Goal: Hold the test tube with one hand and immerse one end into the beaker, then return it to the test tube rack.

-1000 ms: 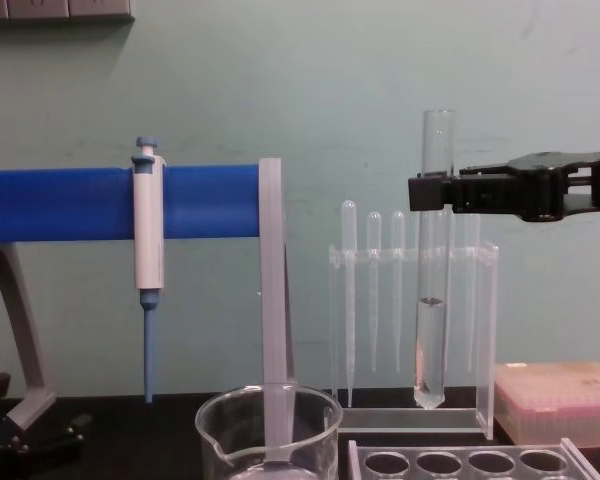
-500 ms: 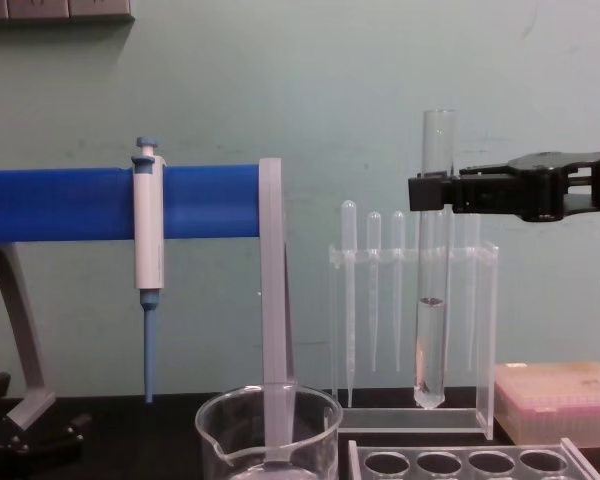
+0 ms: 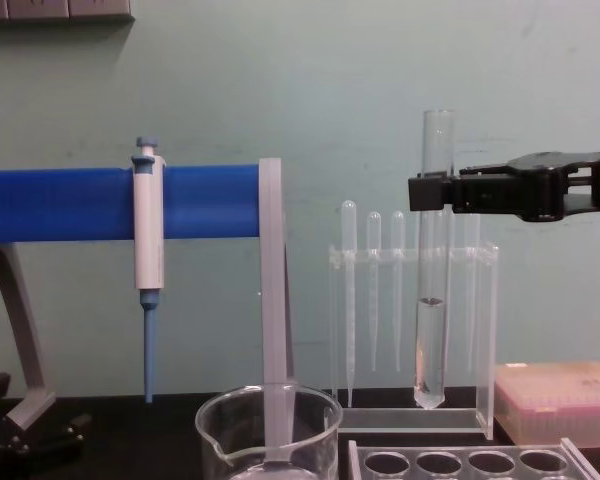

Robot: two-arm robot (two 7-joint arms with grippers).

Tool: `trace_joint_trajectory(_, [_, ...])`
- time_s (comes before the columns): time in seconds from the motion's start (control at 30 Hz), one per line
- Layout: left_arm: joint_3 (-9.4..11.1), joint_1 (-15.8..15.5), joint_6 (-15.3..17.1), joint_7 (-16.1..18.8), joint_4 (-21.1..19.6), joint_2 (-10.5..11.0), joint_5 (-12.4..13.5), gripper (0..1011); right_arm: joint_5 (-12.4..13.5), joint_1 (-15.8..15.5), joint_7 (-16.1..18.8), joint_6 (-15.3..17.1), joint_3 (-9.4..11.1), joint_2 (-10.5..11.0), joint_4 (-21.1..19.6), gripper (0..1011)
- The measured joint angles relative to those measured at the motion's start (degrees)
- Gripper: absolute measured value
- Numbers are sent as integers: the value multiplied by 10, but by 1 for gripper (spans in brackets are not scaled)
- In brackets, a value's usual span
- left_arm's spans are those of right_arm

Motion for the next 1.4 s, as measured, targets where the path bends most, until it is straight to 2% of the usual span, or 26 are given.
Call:
trace_joint_trajectory(0.5, [0,0,0,0,0,0,0,1000,0,2,1,-2,-2,0,0,225])
trace_joint_trajectory(0.8, [0,0,0,0,0,0,0,1000,5,22,0,-2,-15,-14,-5,226])
trace_joint_trajectory(1.07, [0,0,0,0,0,0,0,1000,9,44,-6,7,-32,-39,-3,226])
trace_joint_trajectory(1.23, [0,0,0,0,0,0,0,1000,17,60,-10,15,-49,-64,11,226])
trace_joint_trajectory(1.4, [0,0,0,0,0,0,0,1000,17,70,-13,18,-62,-79,25,226])
